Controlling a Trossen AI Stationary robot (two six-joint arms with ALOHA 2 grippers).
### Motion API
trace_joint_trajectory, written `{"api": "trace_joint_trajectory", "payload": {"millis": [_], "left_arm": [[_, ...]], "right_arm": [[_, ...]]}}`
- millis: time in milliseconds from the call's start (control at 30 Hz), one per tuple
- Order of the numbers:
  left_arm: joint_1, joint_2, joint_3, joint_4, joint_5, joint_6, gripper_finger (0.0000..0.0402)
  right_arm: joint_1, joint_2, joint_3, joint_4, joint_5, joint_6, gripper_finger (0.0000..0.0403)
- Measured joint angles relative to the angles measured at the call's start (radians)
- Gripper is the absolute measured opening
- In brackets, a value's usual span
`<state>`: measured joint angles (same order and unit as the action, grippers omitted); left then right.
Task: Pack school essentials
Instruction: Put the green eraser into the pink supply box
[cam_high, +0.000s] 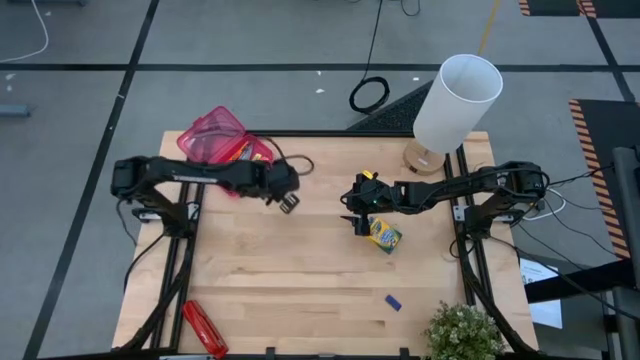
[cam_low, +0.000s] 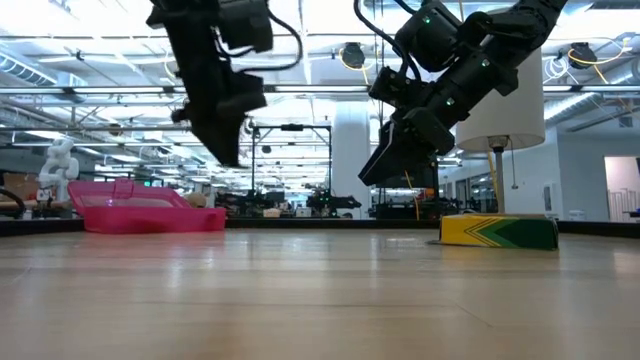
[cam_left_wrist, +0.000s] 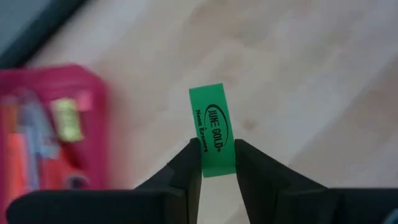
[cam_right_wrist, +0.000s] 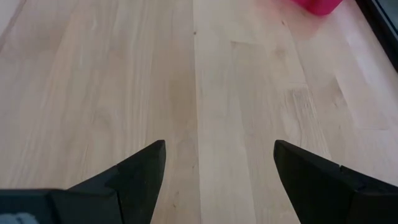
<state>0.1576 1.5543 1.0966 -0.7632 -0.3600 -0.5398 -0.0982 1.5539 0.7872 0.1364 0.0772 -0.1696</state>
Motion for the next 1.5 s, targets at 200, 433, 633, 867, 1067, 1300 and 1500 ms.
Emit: {"api": "trace_joint_trajectory", "payload": {"millis": [200, 433, 633, 867, 1067, 1300, 1500], "left_arm": [[0.112, -0.100, 0.000, -0.063, -0.037, 0.086, 0.0093], [0.250, -0.133, -0.039, -0.106, -0.051, 0.159, 0.0093], [0.359, -0.133, -0.151, 0.009, -0.003, 0.196, 0.0093], [0.444, -0.134, -0.239, 0.137, 0.087, 0.254, 0.0093], [0.486, -0.134, -0.270, 0.204, 0.083, 0.354, 0.0093], [0.531, -0.134, -0.339, 0.320, 0.143, 0.380, 0.0093], [0.531, -0.134, -0.363, 0.369, 0.143, 0.410, 0.0093]], "right_arm": [[0.000, 0.000, 0.000, 0.000, 0.000, 0.010, 0.0290], [0.000, 0.000, 0.000, -0.001, 0.000, 0.027, 0.0290], [0.000, 0.000, 0.000, -0.002, 0.000, 0.027, 0.0290], [0.000, 0.000, 0.000, -0.001, 0.000, 0.027, 0.0290], [0.000, 0.000, 0.000, 0.002, 0.000, 0.027, 0.0290], [0.000, 0.000, 0.000, 0.002, 0.000, 0.027, 0.0290], [0.000, 0.000, 0.000, 0.007, 0.000, 0.027, 0.0290]]}}
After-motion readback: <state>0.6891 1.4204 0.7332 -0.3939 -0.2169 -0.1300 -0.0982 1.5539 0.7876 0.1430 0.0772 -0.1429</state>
